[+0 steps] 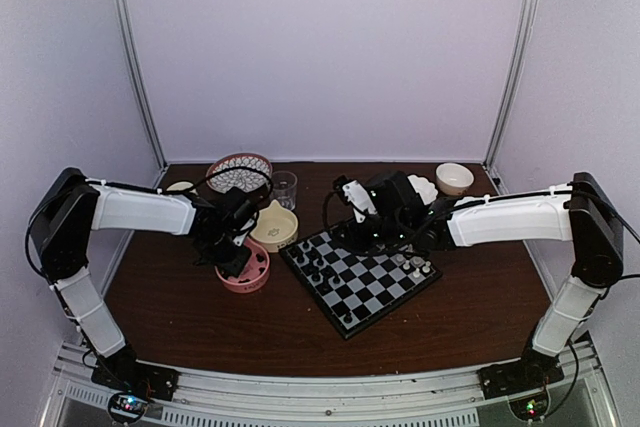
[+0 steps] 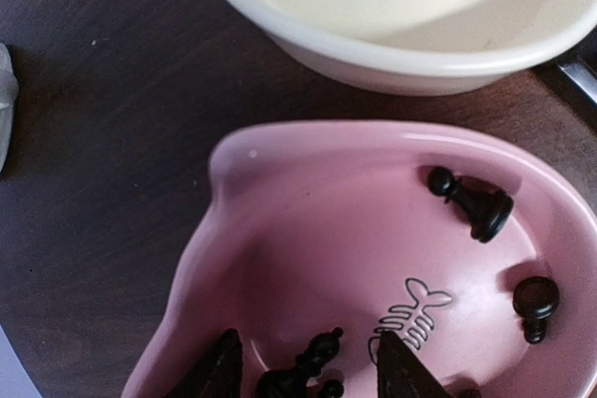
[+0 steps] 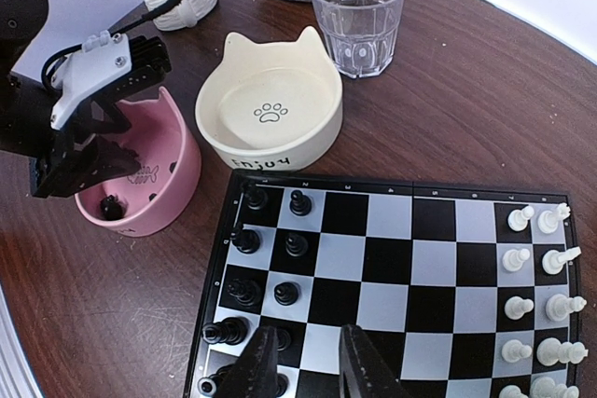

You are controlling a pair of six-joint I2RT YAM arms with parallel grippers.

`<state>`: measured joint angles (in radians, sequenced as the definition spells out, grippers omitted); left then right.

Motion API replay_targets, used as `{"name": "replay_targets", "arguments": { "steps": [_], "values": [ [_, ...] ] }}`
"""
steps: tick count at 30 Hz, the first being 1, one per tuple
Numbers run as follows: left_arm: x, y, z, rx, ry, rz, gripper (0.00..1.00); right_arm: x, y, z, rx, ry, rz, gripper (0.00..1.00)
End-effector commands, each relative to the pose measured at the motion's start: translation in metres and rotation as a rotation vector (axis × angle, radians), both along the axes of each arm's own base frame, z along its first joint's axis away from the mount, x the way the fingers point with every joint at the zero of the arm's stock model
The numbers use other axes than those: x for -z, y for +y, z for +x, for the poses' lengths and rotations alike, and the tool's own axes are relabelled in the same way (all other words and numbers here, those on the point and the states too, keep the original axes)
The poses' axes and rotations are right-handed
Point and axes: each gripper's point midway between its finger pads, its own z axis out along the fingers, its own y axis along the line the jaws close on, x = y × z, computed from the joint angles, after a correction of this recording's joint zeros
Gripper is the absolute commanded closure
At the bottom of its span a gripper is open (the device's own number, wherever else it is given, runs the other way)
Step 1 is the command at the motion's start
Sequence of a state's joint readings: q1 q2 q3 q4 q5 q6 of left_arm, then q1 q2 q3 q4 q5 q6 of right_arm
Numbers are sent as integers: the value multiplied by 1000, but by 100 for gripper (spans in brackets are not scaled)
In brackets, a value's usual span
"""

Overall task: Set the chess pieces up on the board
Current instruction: Pick up the bishop from the storage box.

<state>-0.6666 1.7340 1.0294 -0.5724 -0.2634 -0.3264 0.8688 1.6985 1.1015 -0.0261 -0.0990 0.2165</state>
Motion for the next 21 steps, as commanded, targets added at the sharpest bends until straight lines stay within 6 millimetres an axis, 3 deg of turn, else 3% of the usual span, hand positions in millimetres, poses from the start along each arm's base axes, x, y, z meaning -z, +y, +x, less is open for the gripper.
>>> {"name": "replay_targets", "arguments": {
  "steps": [1, 7, 16, 21],
  "values": [
    [-2, 5, 6, -4, -4, 40, 50, -13, -2, -1, -3, -17, 29, 74],
    [0, 4, -7, -17, 57, 14, 58, -16, -4, -2, 0, -24, 27, 74],
    [-7, 10, -20, -39, 86, 0, 58, -16, -5, -1, 2, -28, 25, 74],
    [-1, 10, -21, -45, 105, 14, 71, -16, -4, -2, 2, -26, 28, 74]
  ]
}}
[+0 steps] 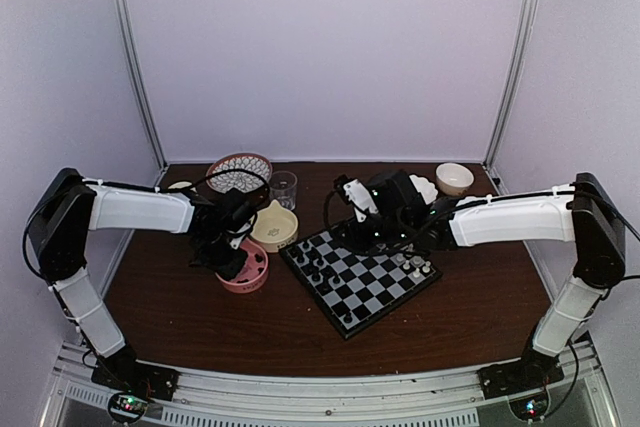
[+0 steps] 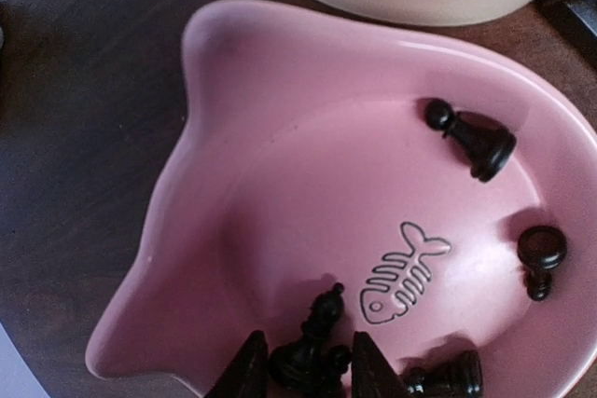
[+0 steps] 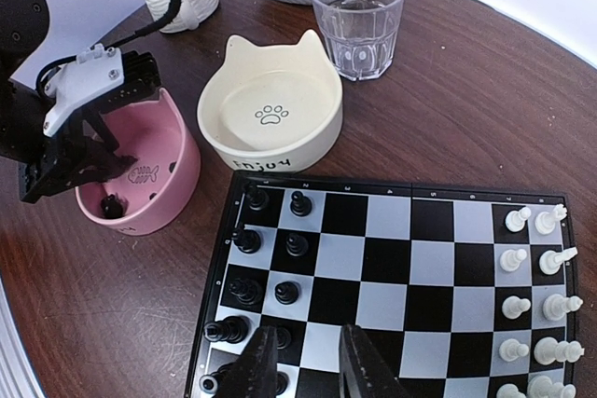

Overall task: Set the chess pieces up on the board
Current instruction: Pick up the bishop from the storage box.

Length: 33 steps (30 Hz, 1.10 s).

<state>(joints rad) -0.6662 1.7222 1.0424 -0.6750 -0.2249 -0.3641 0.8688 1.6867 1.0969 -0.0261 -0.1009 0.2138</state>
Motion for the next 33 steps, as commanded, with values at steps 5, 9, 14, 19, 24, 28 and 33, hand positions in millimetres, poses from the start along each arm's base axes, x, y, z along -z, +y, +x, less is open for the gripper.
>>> {"name": "replay_targets", "arguments": {
  "steps": [5, 9, 14, 19, 24, 28, 33],
  "values": [
    [1, 2, -4, -14, 35, -1, 74, -13, -3, 0, 4, -19, 26, 74],
    [-2, -4, -5, -2, 37, -32, 85, -13, -4, -1, 4, -20, 25, 74],
    [-21, -22, -5, 51, -20, -168, 89, -16, -5, -2, 6, -23, 32, 74],
    [-42, -31, -2, 91, -115, -258, 89, -15, -2, -6, -6, 1, 59, 74],
    [-57, -36, 1, 116, -206, -324, 89, -16, 4, -13, -33, 44, 94, 73],
    [-69, -50, -1, 164, -262, -423, 89, -25, 17, -20, -84, 75, 160, 73],
    [-87, -68, -9, 237, -324, -573, 89, -25, 32, -32, -139, 91, 178, 73]
  ]
}}
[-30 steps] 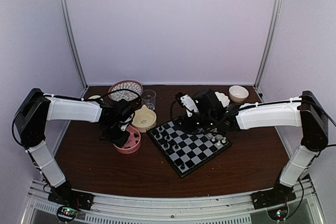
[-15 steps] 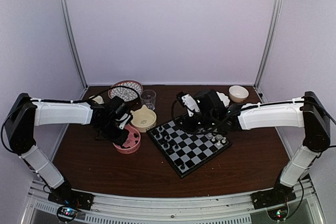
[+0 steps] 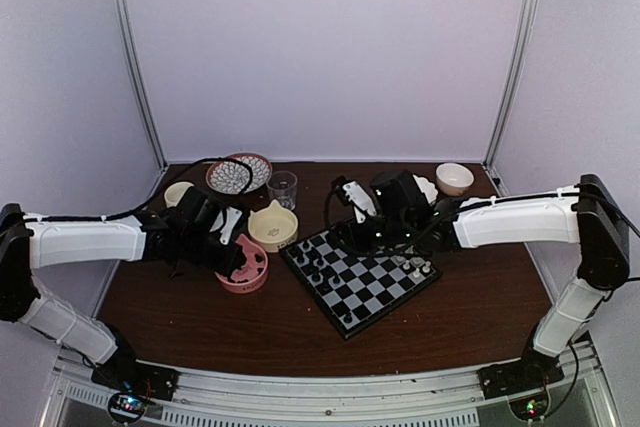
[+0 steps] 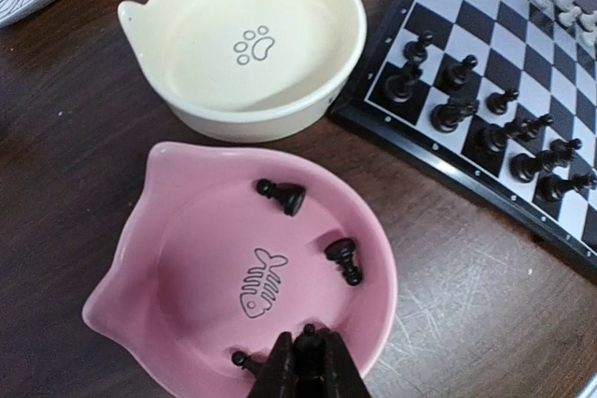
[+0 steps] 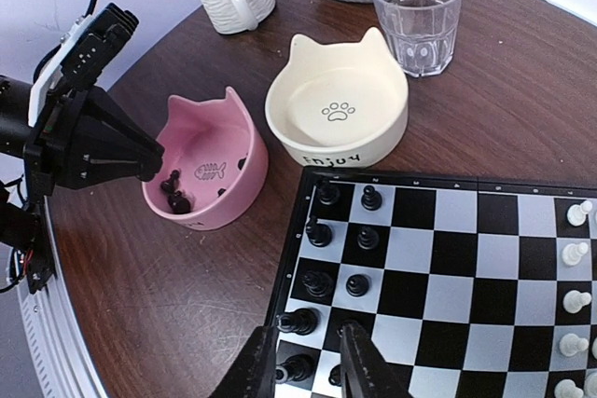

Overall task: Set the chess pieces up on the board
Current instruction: Pick up the bishop from the storage box, then place the bishop on the chessboard.

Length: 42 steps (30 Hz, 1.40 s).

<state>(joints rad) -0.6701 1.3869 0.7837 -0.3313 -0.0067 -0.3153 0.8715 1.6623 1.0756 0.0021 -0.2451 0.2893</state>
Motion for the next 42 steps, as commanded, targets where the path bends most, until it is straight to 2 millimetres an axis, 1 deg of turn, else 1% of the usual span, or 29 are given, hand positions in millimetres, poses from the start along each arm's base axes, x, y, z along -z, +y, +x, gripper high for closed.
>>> {"name": "replay_targets", "arguments": {
  "steps": [1, 5, 7, 9, 13, 16, 18, 23, 24, 27, 31, 34, 38, 42],
  "values": [
    [-36, -32, 2, 110, -132, -198, 89, -17, 19, -12, -61, -8, 63, 73],
    [-55, -43, -9, 180, -189, -280, 89, -23, 14, -11, -45, -36, 53, 73],
    [-62, -47, -16, 211, -222, -300, 89, -29, 8, -11, -29, -60, 51, 73],
    [-75, -55, -22, 237, -284, -324, 89, -37, 1, -11, -14, -89, 52, 73],
    [-96, -69, -33, 248, -393, -341, 89, -54, -19, -6, 59, -150, 54, 73],
    [-106, -86, -40, 251, -443, -341, 91, -62, -38, -3, 131, -176, 61, 74],
    [-108, -101, -45, 265, -456, -339, 93, -62, -53, -2, 186, -192, 57, 74],
    [-104, -141, -49, 306, -503, -357, 94, -60, -98, 0, 334, -252, 50, 75],
    [-96, -151, -48, 320, -498, -342, 94, -59, -105, -1, 356, -263, 50, 75],
    [-89, -179, -44, 362, -497, -320, 95, -55, -126, -2, 417, -297, 41, 75],
    [-75, -207, -36, 391, -507, -306, 96, -43, -153, -1, 509, -325, 23, 76],
    [-65, -224, -29, 401, -506, -311, 96, -37, -162, 2, 546, -323, 15, 76],
    [-55, -246, -26, 431, -495, -332, 96, -32, -166, 5, 571, -318, 16, 76],
    [-47, -262, -24, 451, -477, -346, 95, -32, -169, 5, 582, -316, 22, 76]
  ]
}}
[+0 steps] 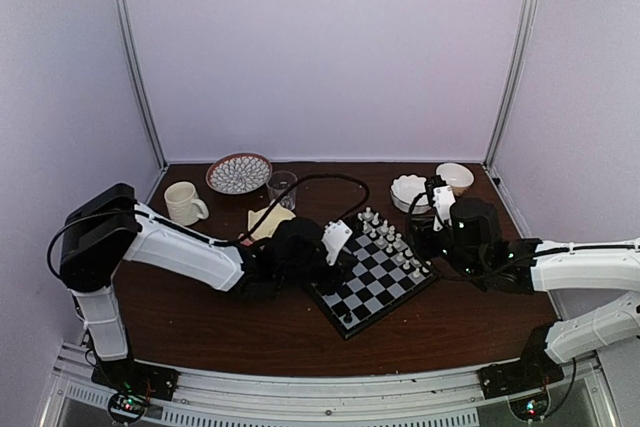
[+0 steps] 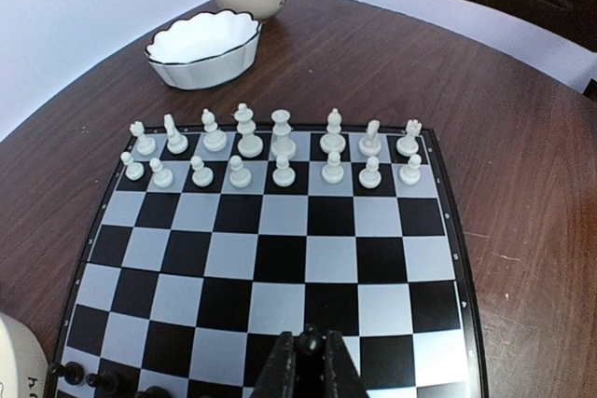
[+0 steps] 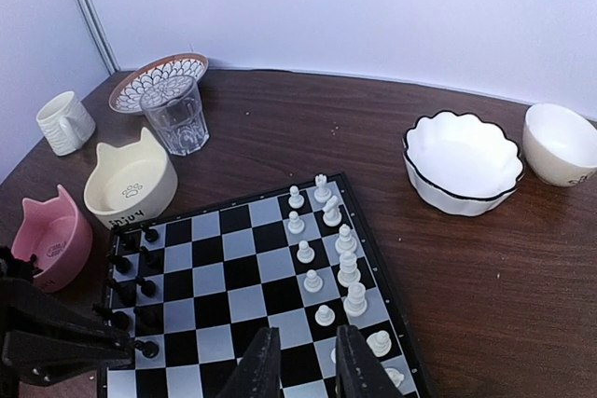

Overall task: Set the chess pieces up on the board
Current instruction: Place the bishop on the chessboard.

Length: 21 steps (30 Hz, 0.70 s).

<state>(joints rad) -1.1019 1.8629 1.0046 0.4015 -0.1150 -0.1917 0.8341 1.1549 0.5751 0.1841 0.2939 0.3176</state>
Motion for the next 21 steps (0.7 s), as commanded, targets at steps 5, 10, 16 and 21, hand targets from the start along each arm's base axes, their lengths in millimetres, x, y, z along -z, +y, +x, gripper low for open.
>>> {"name": "replay_targets", "arguments": {
  "steps": [5, 10, 16, 21],
  "values": [
    [-2, -36, 4, 58, -12, -65, 94, -6, -10, 5, 56, -28, 36, 76],
    [10, -45, 5, 64, 15, -68, 94, -2, -11, 7, 61, -22, 35, 76],
    [31, -51, 3, 68, 42, -40, 93, -2, -12, 7, 62, -19, 39, 77],
    [42, -49, 2, 64, 58, -30, 87, -2, -12, 7, 62, -19, 42, 77]
  ]
}}
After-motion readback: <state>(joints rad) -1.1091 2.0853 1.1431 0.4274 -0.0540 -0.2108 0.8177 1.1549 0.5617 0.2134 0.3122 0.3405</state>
